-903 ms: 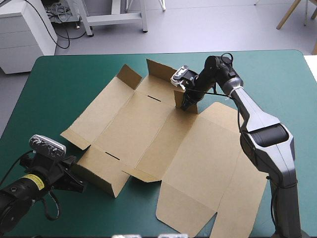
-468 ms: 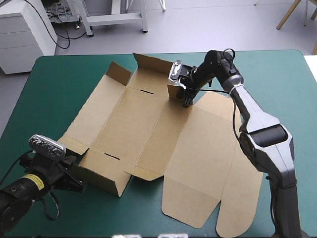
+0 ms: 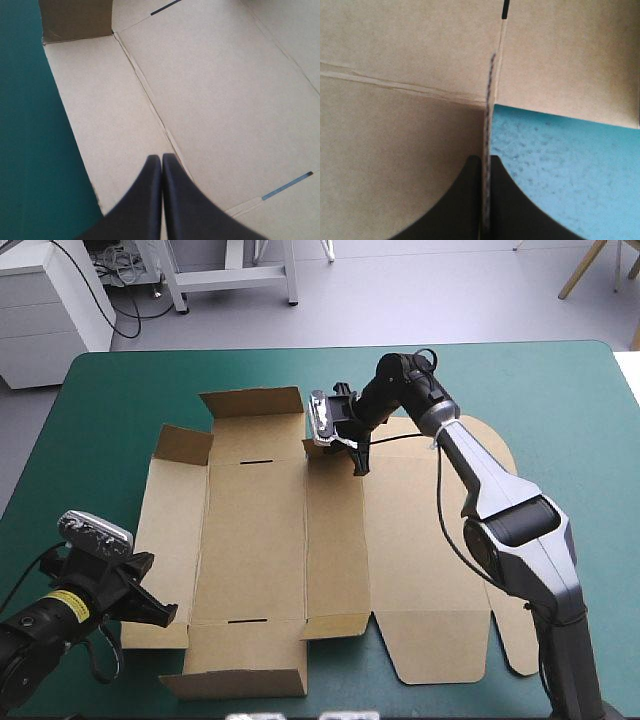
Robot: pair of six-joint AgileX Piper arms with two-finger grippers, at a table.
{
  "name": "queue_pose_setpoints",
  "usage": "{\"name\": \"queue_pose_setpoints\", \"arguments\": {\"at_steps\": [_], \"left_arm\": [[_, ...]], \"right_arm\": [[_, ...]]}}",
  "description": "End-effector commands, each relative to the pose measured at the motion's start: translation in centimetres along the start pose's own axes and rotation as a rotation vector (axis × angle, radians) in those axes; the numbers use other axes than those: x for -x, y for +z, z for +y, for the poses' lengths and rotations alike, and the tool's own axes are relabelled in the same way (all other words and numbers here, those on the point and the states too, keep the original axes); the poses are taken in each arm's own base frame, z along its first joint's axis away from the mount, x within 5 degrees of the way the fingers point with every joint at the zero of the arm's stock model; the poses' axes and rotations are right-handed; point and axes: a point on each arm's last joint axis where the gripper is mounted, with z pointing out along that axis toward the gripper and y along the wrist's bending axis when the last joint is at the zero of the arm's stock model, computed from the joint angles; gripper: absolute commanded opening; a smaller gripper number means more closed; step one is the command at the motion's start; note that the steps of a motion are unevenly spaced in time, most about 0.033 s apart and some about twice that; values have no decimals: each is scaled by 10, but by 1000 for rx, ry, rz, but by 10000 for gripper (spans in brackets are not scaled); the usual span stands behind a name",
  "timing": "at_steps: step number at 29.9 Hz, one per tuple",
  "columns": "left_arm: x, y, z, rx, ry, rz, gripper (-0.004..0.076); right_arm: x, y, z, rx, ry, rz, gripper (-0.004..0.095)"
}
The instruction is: Fold the box
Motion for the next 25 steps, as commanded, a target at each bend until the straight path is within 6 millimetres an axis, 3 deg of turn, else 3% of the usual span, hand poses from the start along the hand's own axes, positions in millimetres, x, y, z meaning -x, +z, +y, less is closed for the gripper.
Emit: {"name": "queue_pose_setpoints", "arguments": {"at_steps": [1,10,13,19,21,25], "left_arm": [[14,-6,0,-7,-16,-90,-10],[14,-6,0,-6,-10,-90,-10],[14,-6,0,-6,-10,-90,-10],[14,-6,0,-6,-10,-90,-10],[14,-6,0,-5,-9,-90,-10],[14,-6,1,5,0,-90,-10]], "right_arm": [[23,-39,-5,-103,-53,-63,-20],[21,-35,-6,-104,-52,-59,-1],[21,-36,-8,-129,-32,-62,114],[26,-42,-10,-163,-2,-95,587],[29,-48,-10,-174,31,-103,638],[39,-71,-8,-205,172,-129,619]]}}
